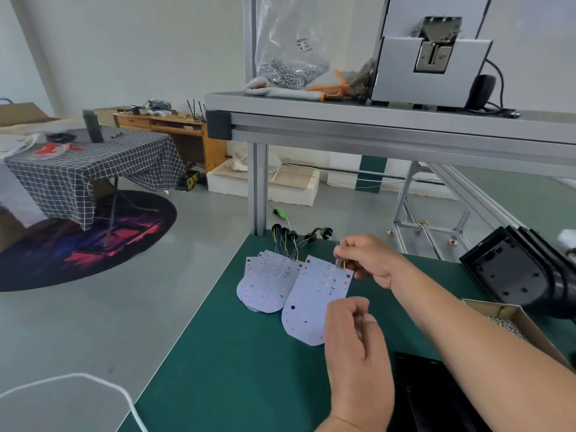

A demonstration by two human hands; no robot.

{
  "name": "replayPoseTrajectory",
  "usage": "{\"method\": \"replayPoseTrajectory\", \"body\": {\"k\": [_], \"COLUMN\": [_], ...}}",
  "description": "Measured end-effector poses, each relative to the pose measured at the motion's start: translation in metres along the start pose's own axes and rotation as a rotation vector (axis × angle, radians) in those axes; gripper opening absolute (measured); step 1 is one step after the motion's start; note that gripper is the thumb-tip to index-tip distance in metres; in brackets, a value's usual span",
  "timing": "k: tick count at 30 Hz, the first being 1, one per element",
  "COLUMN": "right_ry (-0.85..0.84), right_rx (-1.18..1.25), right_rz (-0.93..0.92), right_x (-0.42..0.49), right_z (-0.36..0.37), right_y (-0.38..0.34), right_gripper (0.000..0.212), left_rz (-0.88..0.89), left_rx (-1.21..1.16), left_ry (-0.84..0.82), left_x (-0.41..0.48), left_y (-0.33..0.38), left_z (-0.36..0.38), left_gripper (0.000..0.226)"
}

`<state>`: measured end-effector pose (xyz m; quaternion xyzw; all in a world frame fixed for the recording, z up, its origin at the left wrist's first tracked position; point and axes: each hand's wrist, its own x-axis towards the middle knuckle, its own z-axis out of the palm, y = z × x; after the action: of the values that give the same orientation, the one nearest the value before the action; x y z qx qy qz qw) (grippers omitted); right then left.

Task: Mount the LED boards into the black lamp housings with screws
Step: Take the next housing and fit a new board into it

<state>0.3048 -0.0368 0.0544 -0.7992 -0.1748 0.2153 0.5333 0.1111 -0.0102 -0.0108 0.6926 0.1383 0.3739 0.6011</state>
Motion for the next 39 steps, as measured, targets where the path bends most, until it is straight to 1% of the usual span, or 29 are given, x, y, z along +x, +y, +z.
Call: {"method": "replayPoseTrajectory", "body": {"k": [1, 3, 4, 6, 8, 9, 10, 11, 12, 13, 14, 15, 16, 18, 19, 20, 21, 23, 26, 27, 28, 30, 32, 34, 36, 38, 39], "right_ry": [0.009, 0.014, 0.018, 0.028, 0.036, 0.037, 0.031, 0.019, -0.003, -0.029, -0.048, -0.054, -0.046, -0.036, -0.038, -0.026, -0.004, 0.035, 0.041, 0.047, 0.054, 0.072, 0.151, 0.266, 0.367, 0.419, 0.424], "right_rx": [0.019, 0.041, 0.047, 0.069, 0.100, 0.131, 0.178, 0.234, 0.298, 0.376, 0.465, 0.558, 0.641, 0.705, 0.665, 0.586, 0.491, 0.371, 0.450, 0.447, 0.423, 0.406, 0.484, 0.623, 0.747, 0.799, 0.796], "right_rz": [-0.020, -0.052, -0.063, -0.085, -0.112, -0.134, -0.162, -0.189, -0.214, -0.234, -0.246, -0.238, -0.209, -0.127, -0.073, -0.016, 0.034, 0.100, 0.150, 0.153, 0.138, 0.045, -0.059, -0.148, -0.216, -0.242, -0.242], "right_x": [-0.007, -0.021, -0.028, -0.044, -0.062, -0.071, -0.080, -0.091, -0.100, -0.109, -0.117, -0.123, -0.127, -0.130, -0.130, -0.129, -0.127, -0.123, -0.117, -0.117, -0.117, -0.118, -0.121, -0.125, -0.132, -0.147, -0.156], "right_z": [-0.005, -0.014, -0.018, -0.025, -0.030, -0.032, -0.035, -0.039, -0.044, -0.049, -0.056, -0.061, -0.067, -0.074, -0.076, -0.077, -0.077, -0.074, -0.067, -0.065, -0.063, -0.058, -0.054, -0.054, -0.057, -0.063, -0.064], "right_y": [0.000, 0.001, 0.002, 0.006, 0.010, 0.012, 0.014, 0.016, 0.018, 0.020, 0.022, 0.023, 0.024, 0.024, 0.023, 0.022, 0.021, 0.015, 0.003, -0.002, -0.003, -0.004, -0.002, 0.001, 0.008, 0.020, 0.025], "right_gripper": [0.016, 0.016, 0.017, 0.018, 0.019, 0.020, 0.023, 0.023, 0.020, 0.016, 0.017, 0.025, 0.038, 0.077, 0.092, 0.100, 0.102, 0.097, 0.098, 0.091, 0.077, 0.051, 0.036, 0.033, 0.032, 0.034, 0.036], "left_rz": [0.108, 0.228, 0.213, 0.082, -0.070, -0.146, -0.196, -0.227, -0.243, -0.242, -0.232, -0.226, -0.217, -0.196, -0.179, -0.165, -0.159, -0.158, -0.118, -0.098, -0.082, -0.070, -0.088, -0.139, -0.233, -0.354, -0.413], "left_rx": [-0.048, 0.135, 0.186, 0.254, 0.361, 0.386, 0.383, 0.356, 0.315, 0.259, 0.191, 0.126, 0.078, 0.026, 0.004, -0.013, -0.026, -0.078, -0.116, -0.117, -0.115, -0.111, -0.127, -0.195, -0.283, -0.390, -0.438], "left_ry": [-0.001, 0.036, 0.054, 0.051, -0.015, -0.047, -0.068, -0.100, -0.131, -0.172, -0.217, -0.243, -0.261, -0.302, -0.312, -0.319, -0.322, -0.335, -0.422, -0.455, -0.486, -0.527, -0.529, -0.518, -0.509, -0.482, -0.467], "left_x": [-0.009, -0.001, -0.003, 0.007, 0.023, 0.027, 0.028, 0.028, 0.027, 0.025, 0.022, 0.019, 0.016, 0.012, 0.011, 0.010, 0.010, 0.009, 0.005, 0.004, 0.002, 0.001, 0.002, 0.004, 0.007, 0.009, 0.010], "left_y": [0.009, 0.013, 0.018, 0.012, 0.008, 0.007, 0.008, 0.010, 0.012, 0.013, 0.014, 0.017, 0.021, 0.027, 0.030, 0.032, 0.033, 0.033, 0.035, 0.036, 0.037, 0.038, 0.039, 0.041, 0.044, 0.045, 0.045], "left_z": [-0.003, -0.011, -0.010, -0.012, -0.024, -0.028, -0.030, -0.030, -0.030, -0.030, -0.029, -0.029, -0.030, -0.032, -0.032, -0.033, -0.034, -0.035, -0.034, -0.034, -0.033, -0.033, -0.033, -0.034, -0.036, -0.036, -0.036], "left_gripper": [0.029, 0.027, 0.029, 0.040, 0.061, 0.071, 0.077, 0.077, 0.071, 0.061, 0.047, 0.033, 0.025, 0.024, 0.026, 0.026, 0.026, 0.027, 0.031, 0.033, 0.036, 0.039, 0.041, 0.045, 0.051, 0.058, 0.057]}}
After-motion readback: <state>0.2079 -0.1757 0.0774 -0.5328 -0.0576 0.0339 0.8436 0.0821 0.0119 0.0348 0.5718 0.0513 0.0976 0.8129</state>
